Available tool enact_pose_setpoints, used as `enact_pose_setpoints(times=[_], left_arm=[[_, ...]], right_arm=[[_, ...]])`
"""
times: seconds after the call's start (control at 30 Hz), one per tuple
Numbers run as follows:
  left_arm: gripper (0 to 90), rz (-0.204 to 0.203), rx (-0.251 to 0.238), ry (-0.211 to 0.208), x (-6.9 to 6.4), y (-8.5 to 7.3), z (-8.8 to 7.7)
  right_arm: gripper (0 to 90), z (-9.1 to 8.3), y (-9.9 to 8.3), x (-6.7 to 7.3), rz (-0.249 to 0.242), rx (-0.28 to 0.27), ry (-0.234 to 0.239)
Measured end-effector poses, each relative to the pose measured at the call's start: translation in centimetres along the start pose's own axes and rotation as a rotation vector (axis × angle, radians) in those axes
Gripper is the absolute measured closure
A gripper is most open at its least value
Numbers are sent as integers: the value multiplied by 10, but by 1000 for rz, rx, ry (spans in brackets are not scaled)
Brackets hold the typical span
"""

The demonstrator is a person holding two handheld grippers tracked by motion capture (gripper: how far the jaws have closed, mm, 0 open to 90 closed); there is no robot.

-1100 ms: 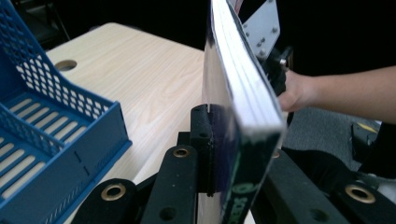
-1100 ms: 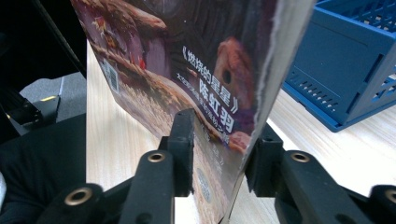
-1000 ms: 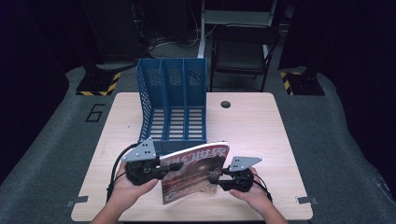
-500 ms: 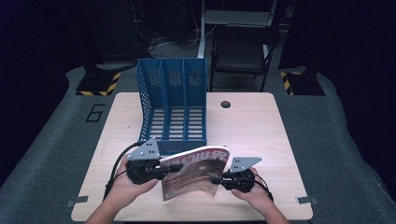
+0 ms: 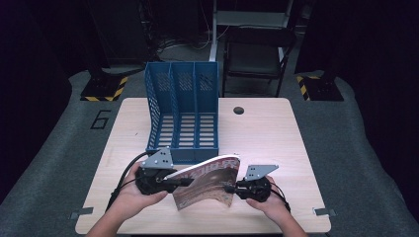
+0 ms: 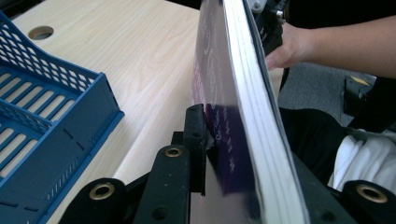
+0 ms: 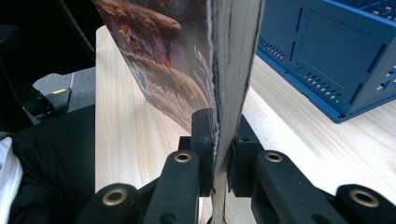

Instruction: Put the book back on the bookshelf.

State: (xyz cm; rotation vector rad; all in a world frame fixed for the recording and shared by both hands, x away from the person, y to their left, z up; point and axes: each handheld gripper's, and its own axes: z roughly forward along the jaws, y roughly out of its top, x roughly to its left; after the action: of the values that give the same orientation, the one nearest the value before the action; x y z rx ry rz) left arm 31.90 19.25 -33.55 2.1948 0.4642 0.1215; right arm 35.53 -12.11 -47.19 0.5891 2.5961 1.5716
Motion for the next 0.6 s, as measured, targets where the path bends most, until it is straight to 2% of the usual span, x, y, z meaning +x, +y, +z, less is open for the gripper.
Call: enact_pose_setpoints(times=[0.07, 0.17, 0.2, 0.27, 0.33, 0.43, 0.5, 0.53, 0.6], left_arm=[[788, 4, 18, -2, 0, 2, 0], [797, 13, 27, 9, 0, 4, 1], [815, 20, 25, 26, -1, 4, 1], [833, 15, 26, 29, 0, 3, 0], [836, 8, 14, 43, 0, 2, 1], [839, 8, 11, 27, 1, 2, 0], [840, 8, 3, 40, 0, 1, 0], [840, 4, 4, 29, 0, 2, -1], [841, 0, -18, 36, 0, 2, 0]], right_arm=[[833, -1, 0, 0, 4, 5, -2], [833, -1, 0, 0, 3, 2, -1], [833, -1, 0, 0, 4, 3, -5], [832, 0, 0, 0, 5, -5, -15], [831, 0, 0, 0, 3, -6, -14], [817, 0, -1, 0, 6, -10, -9], [789, -1, -1, -2, 9, -9, -5], [775, -1, -1, -2, 16, -10, -3], [740, 0, -1, -2, 18, -15, -3]])
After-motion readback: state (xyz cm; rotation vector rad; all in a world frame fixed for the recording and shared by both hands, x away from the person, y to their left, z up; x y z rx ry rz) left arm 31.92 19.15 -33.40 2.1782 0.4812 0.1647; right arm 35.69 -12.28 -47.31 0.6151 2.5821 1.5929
